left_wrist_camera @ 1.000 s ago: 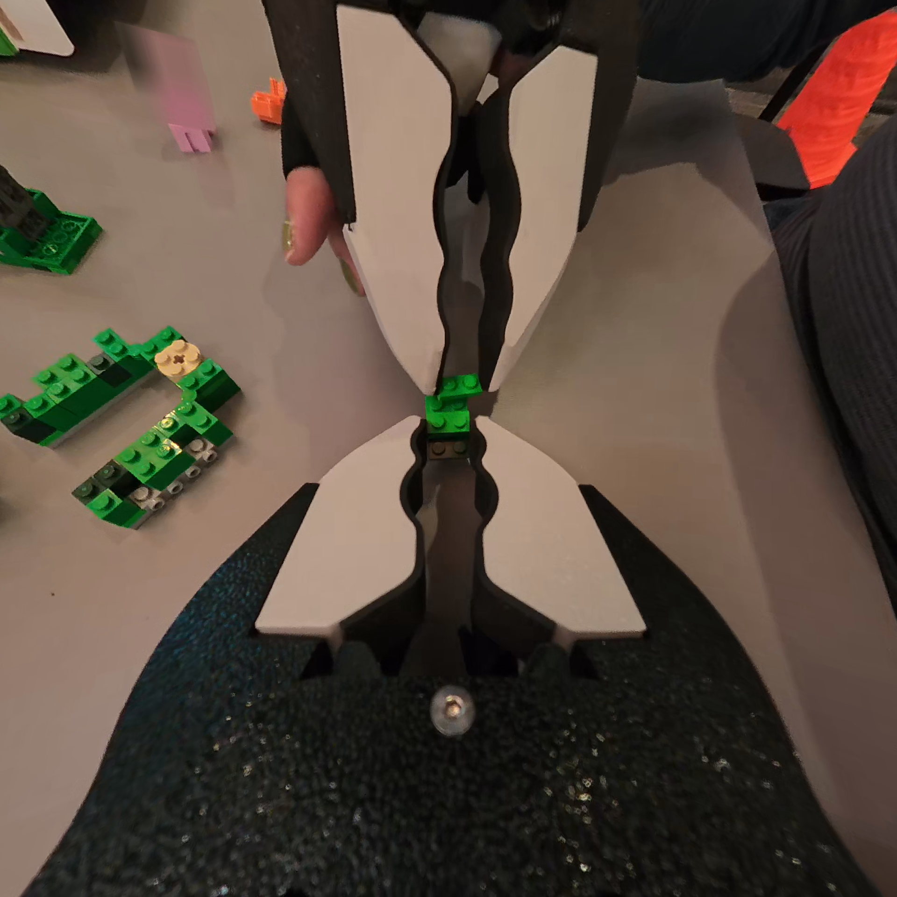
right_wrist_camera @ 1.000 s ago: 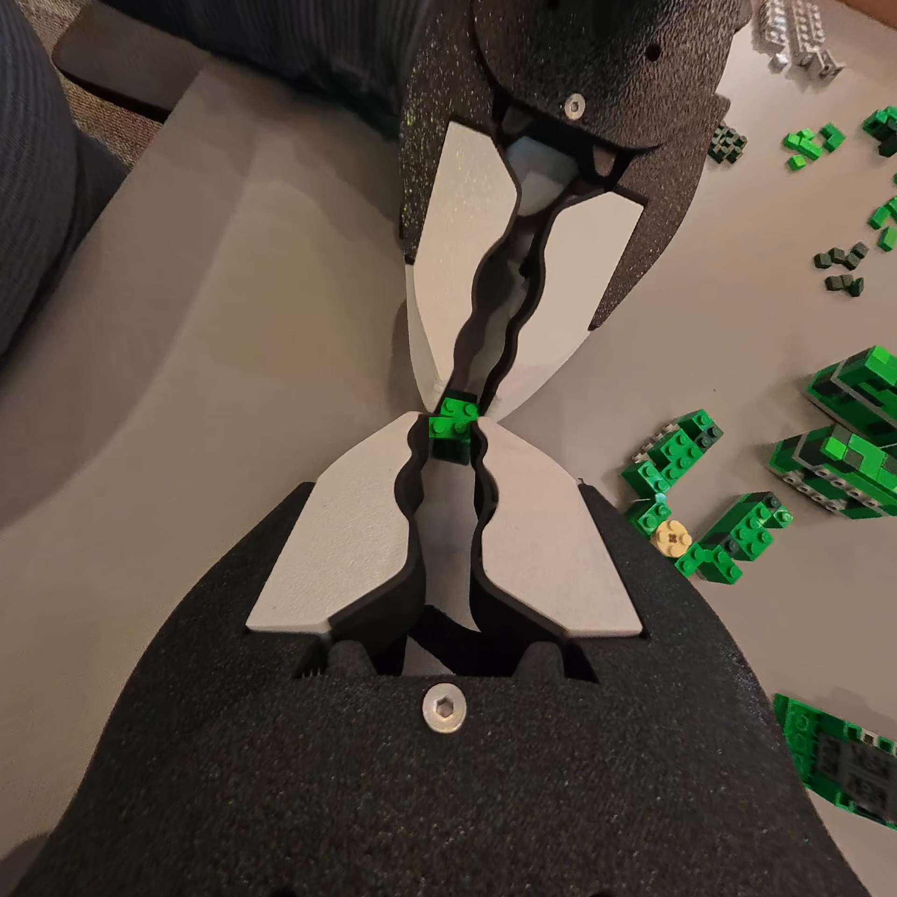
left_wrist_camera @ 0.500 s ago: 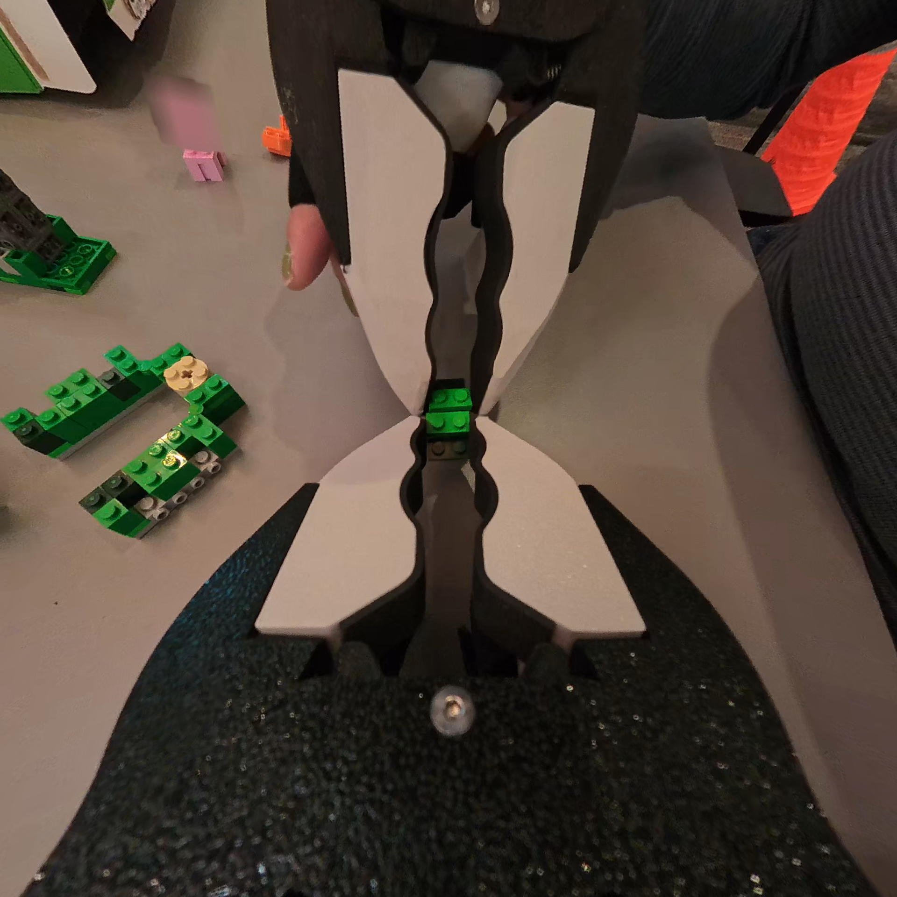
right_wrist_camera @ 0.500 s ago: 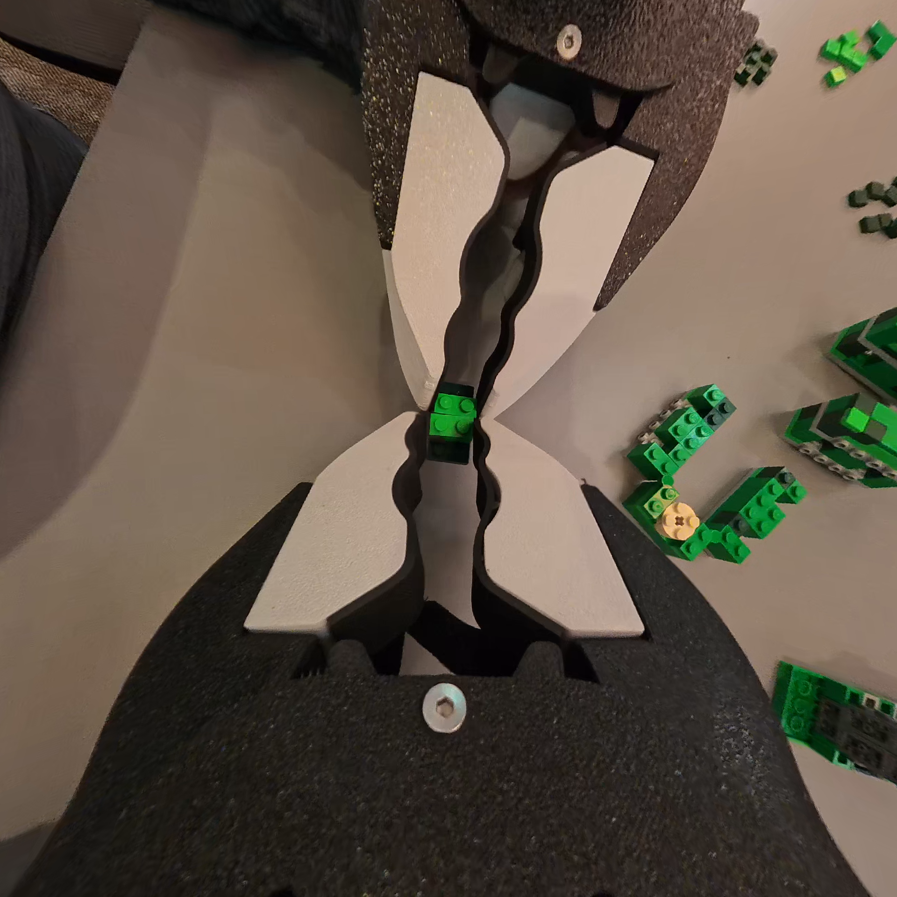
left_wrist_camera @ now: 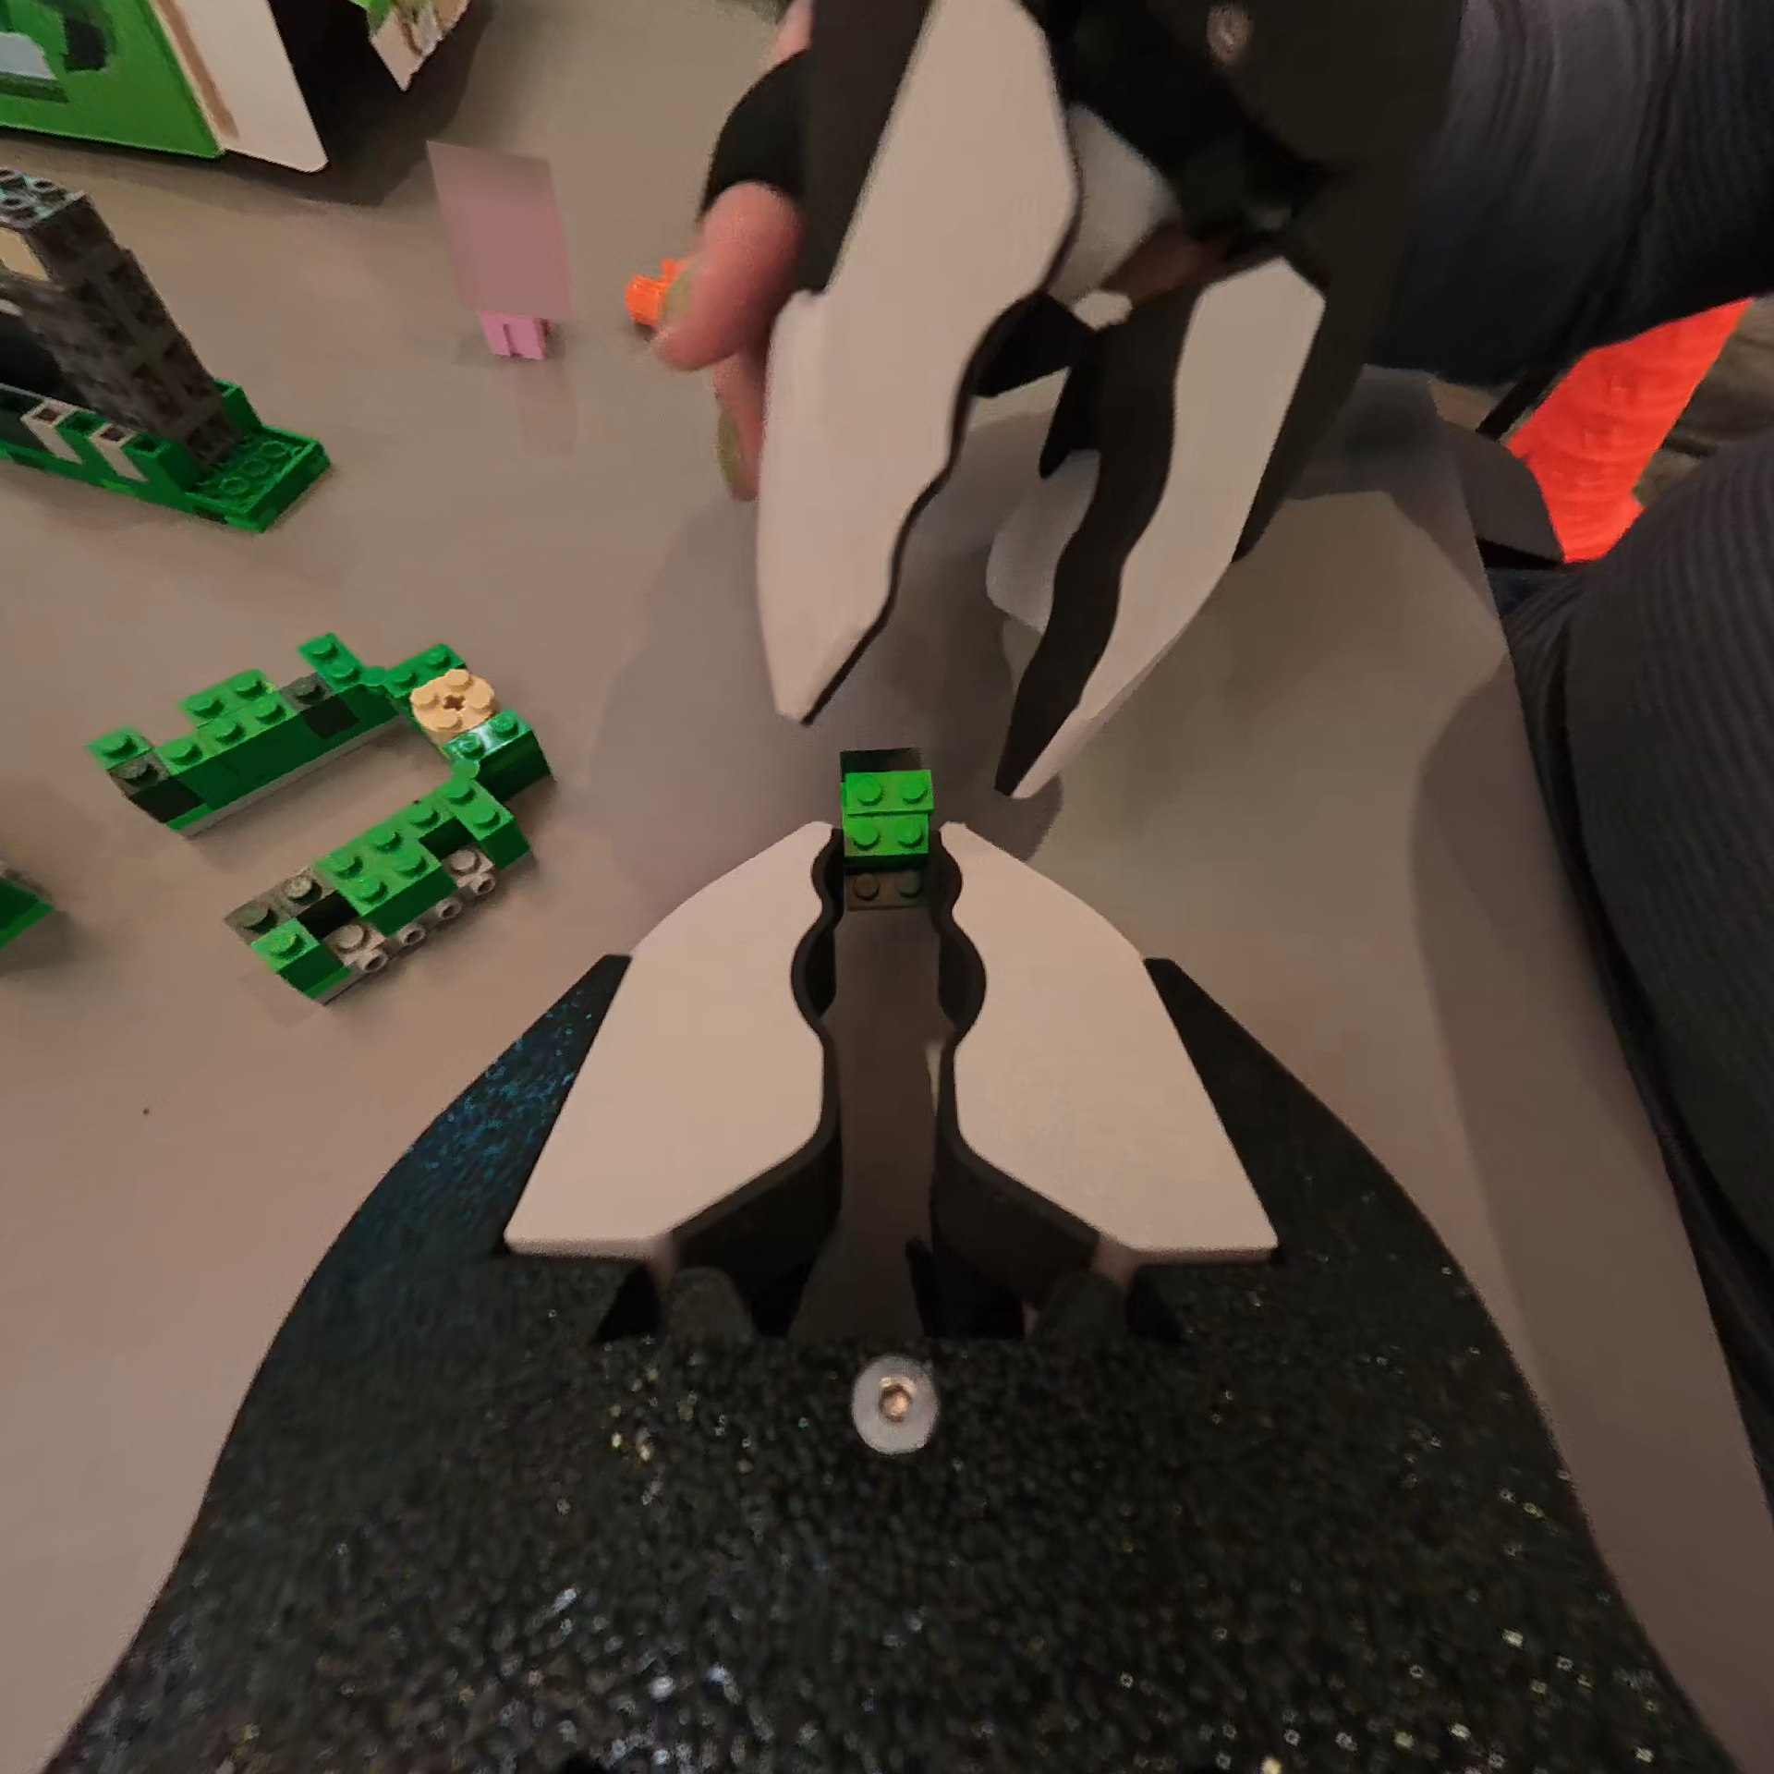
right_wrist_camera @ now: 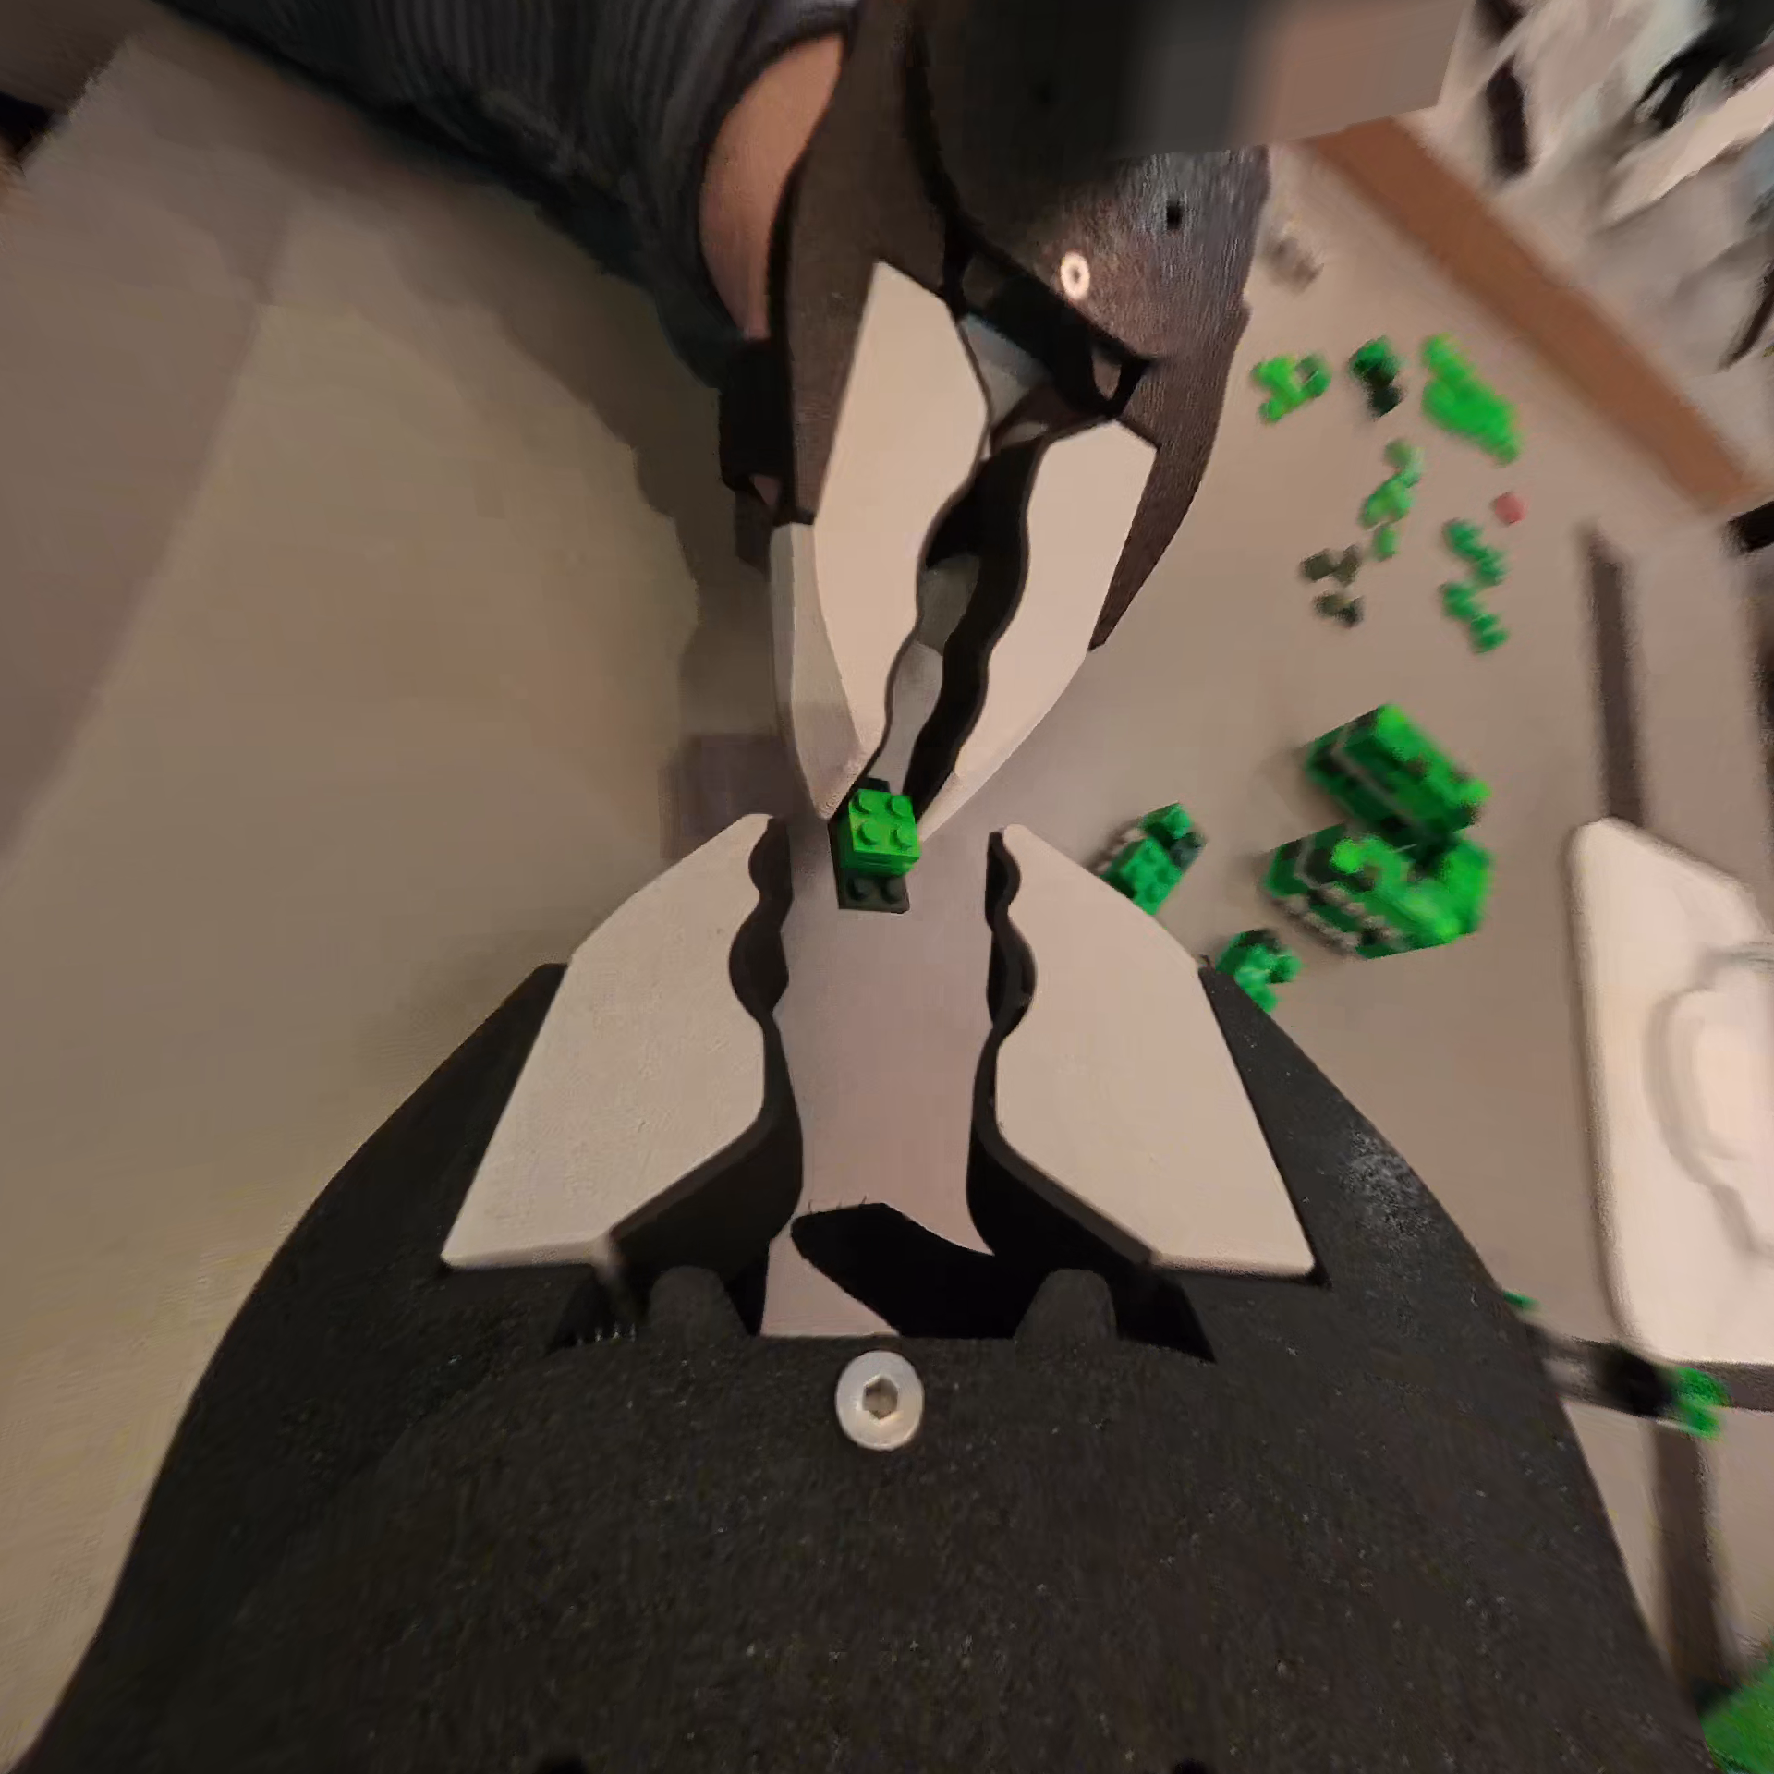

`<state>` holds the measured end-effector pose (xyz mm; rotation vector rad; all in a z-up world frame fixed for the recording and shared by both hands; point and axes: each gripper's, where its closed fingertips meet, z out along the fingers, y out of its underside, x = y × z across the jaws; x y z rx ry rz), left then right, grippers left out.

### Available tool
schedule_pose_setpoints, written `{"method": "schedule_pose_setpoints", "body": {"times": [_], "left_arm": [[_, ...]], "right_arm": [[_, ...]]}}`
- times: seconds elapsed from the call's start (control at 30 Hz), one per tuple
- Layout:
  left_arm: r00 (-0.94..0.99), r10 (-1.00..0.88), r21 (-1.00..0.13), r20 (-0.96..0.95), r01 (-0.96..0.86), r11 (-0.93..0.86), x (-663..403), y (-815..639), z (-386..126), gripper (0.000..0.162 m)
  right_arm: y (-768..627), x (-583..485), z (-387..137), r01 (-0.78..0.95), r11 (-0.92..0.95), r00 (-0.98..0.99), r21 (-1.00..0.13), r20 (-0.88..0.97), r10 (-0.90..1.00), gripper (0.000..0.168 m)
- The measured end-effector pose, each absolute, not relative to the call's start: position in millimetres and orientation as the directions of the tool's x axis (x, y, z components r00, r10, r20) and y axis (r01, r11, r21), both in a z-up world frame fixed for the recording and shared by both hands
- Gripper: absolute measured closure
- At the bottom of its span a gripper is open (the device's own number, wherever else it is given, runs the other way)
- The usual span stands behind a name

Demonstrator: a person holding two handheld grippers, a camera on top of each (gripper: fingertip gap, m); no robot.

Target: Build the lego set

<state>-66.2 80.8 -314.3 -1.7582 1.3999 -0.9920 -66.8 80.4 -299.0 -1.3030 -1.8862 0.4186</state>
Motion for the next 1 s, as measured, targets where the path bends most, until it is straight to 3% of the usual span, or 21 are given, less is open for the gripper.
{"method": "schedule_pose_setpoints", "body": {"times": [0.13,0.3,0.57,0.8,1.0], "left_arm": [[0.149,-0.965,-0.868,0.214,-0.425,-0.258,-68.1,83.9,-309.7,0.146],[0.132,-0.957,-0.867,0.259,-0.405,-0.29,-68.1,81.6,-307.3,0.146],[0.121,-0.953,-0.867,0.276,-0.397,-0.302,-67.7,80.0,-306.2,0.146],[0.116,-0.951,-0.862,0.287,-0.401,-0.309,-67.8,78.7,-306.7,0.146],[0.111,-0.949,-0.864,0.295,-0.394,-0.314,-67.4,78.0,-305.7,0.146]], "right_arm": [[82.6,-65.9,-296.1,0.586,0.653,-0.167,-0.479,0.717,0.676,0.139],[83.5,-68.8,-295.7,0.577,0.751,-0.161,-0.321,0.857,0.489,0.139],[86.9,-75.1,-303.7,0.577,0.805,-0.214,-0.139,0.925,0.314,0.154],[86.4,-75.1,-304.8,0.582,0.803,-0.216,-0.127,0.928,0.304,0.155],[86.2,-74.5,-303.2,0.572,0.819,-0.229,-0.035,0.953,0.2,0.157]]}}
